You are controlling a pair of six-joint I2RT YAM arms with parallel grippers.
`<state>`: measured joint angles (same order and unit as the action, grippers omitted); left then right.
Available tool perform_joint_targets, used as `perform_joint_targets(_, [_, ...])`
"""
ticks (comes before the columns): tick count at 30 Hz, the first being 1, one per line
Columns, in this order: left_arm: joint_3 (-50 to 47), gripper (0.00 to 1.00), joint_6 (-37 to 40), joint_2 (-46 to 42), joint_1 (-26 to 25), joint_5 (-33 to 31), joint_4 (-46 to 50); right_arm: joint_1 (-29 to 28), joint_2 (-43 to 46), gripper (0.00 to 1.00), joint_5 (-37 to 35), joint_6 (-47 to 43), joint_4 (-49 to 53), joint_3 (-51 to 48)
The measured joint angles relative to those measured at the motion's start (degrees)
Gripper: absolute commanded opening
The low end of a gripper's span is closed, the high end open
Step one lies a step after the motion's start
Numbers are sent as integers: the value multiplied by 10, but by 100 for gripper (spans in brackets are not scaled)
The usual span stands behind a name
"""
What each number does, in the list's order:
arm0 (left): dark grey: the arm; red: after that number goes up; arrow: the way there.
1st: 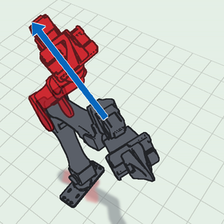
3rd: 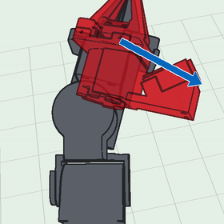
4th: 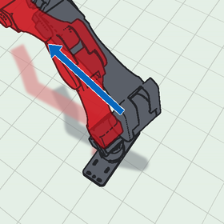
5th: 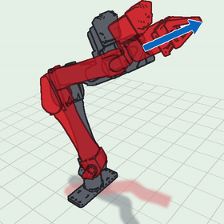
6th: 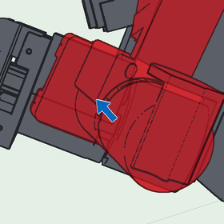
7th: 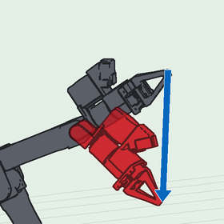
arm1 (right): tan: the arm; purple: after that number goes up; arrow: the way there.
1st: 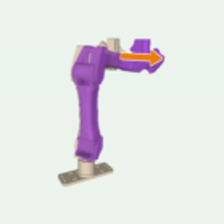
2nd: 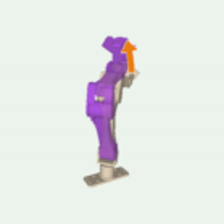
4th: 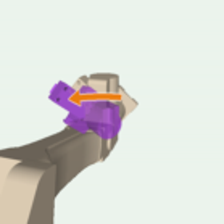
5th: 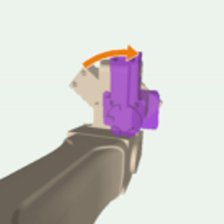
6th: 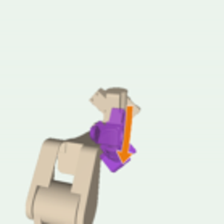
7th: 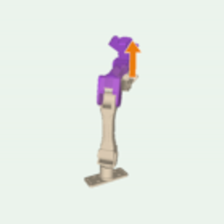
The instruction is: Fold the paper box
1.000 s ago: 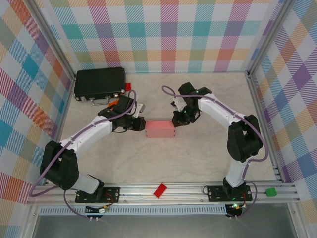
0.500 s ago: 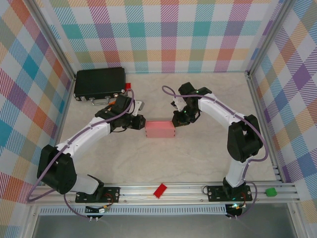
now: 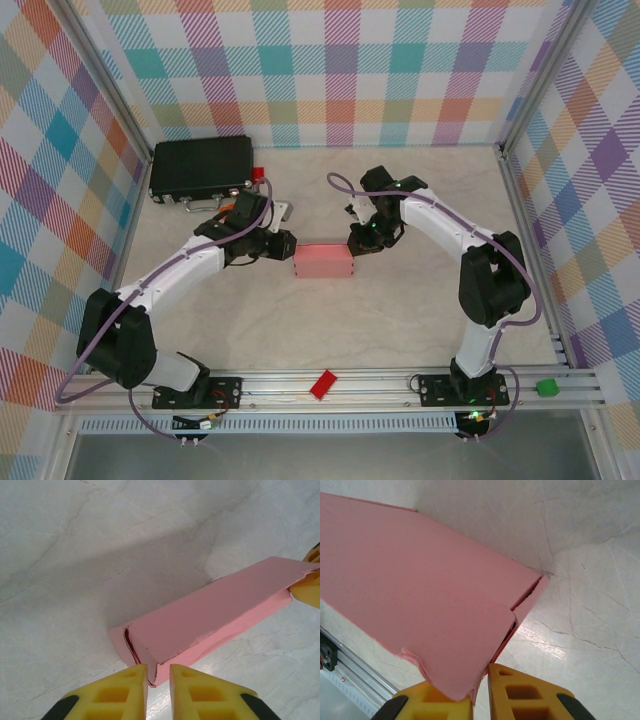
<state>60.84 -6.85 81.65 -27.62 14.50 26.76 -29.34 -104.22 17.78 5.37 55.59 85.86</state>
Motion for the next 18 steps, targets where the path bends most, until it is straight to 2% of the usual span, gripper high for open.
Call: perform_joint_targets(18, [-11,5,0,17,0,0,-7,-3,0,16,0,0,0,0])
